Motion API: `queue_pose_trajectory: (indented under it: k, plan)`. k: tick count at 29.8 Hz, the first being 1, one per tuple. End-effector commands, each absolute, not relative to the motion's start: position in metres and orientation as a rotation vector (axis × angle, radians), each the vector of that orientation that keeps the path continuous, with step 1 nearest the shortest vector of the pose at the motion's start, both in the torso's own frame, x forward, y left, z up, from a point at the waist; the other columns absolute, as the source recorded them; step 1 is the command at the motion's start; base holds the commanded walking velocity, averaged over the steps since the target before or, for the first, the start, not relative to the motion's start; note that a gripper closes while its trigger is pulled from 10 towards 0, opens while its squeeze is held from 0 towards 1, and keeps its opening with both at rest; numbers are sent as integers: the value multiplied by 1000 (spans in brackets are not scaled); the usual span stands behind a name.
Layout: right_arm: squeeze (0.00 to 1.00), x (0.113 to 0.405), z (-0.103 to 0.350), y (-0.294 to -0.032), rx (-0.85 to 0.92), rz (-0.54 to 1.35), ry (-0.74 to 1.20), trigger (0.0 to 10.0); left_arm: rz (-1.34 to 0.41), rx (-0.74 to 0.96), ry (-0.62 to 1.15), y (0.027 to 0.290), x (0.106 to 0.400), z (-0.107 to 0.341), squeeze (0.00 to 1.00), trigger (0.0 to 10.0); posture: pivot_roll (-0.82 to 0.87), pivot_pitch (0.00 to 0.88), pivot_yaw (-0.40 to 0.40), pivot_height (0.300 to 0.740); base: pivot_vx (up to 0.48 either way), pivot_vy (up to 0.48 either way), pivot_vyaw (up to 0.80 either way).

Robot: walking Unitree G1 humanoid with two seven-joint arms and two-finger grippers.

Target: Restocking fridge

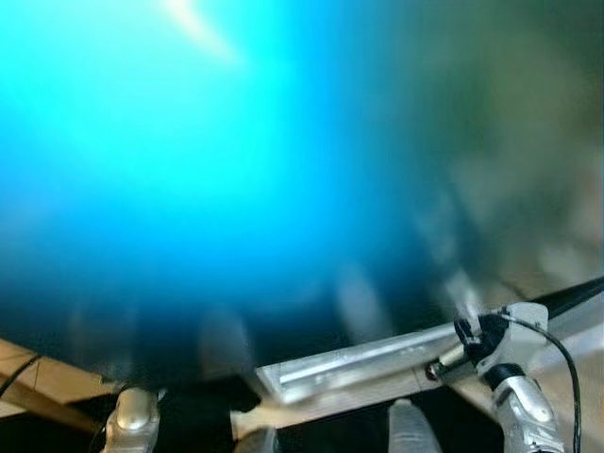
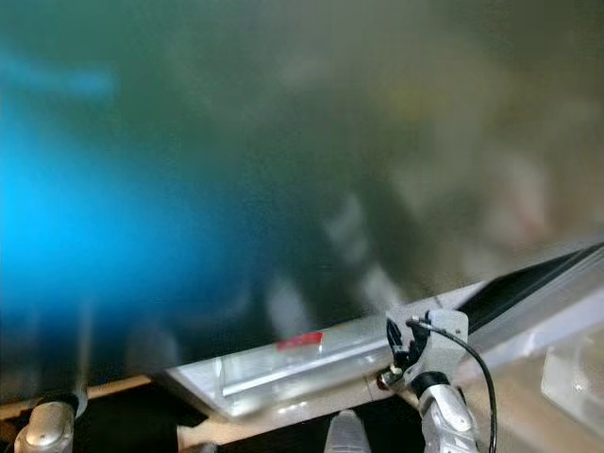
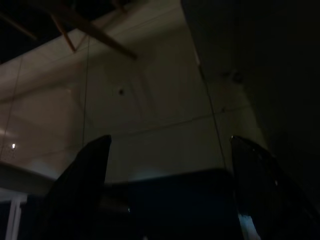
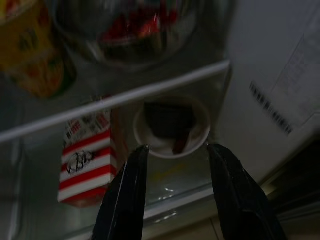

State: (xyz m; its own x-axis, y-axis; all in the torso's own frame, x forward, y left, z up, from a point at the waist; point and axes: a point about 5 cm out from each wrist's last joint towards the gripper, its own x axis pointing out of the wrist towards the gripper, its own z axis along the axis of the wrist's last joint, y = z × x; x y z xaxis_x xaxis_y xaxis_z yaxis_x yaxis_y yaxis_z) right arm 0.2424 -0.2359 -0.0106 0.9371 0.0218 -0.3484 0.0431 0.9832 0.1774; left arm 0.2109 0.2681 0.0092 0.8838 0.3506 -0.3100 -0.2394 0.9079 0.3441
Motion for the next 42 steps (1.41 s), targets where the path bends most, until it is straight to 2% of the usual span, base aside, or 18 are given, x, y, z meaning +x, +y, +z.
queue_pose_trajectory:
  k: [1, 9, 21, 25, 26, 32, 35, 42]
  plan:
    - [0, 235, -17, -238, 195, -30, 391, 10000, 312, 308, 398, 268, 207, 4, 0, 10000, -6, 119, -4, 712, 0, 0, 0]
    - [0, 235, -17, -238, 195, -33, 391, 10000, 312, 310, 397, 268, 207, 4, 0, 10000, -5, 115, -3, 740, 0, 0, 0]
    - [0, 233, -23, -233, 163, 3, 438, 10000, 310, 314, 405, 269, 207, 2, 0, 10000, -7, 112, -3, 740, 0, 0, 0]
    - [0, 217, -42, -218, 61, 106, 574, 10000, 290, 324, 466, 268, 199, -11, 0, 10000, -9, 109, -2, 740, 0, 0, 0]
    - [0, 199, -58, -211, 20, 136, 674, 10000, 255, 330, 545, 267, 186, -26, 0, 10000, -15, 107, -4, 740, 0, 0, 0]
    - [0, 167, -80, -204, -16, 145, 843, 10000, 200, 332, 696, 263, 158, -52, 0, 10000, -14, 105, -5, 740, 0, 0, 0]
    - [0, 147, -91, -199, -96, 206, 938, 10000, 188, 318, 779, 260, 146, -64, 0, 10000, -20, 100, -11, 740, 0, 0, 0]
    - [0, 130, -100, -199, -176, 234, 1039, 10000, 90, 314, 865, 246, 134, -79, 0, 10000, -26, 82, -24, 740, 0, 0, 0]
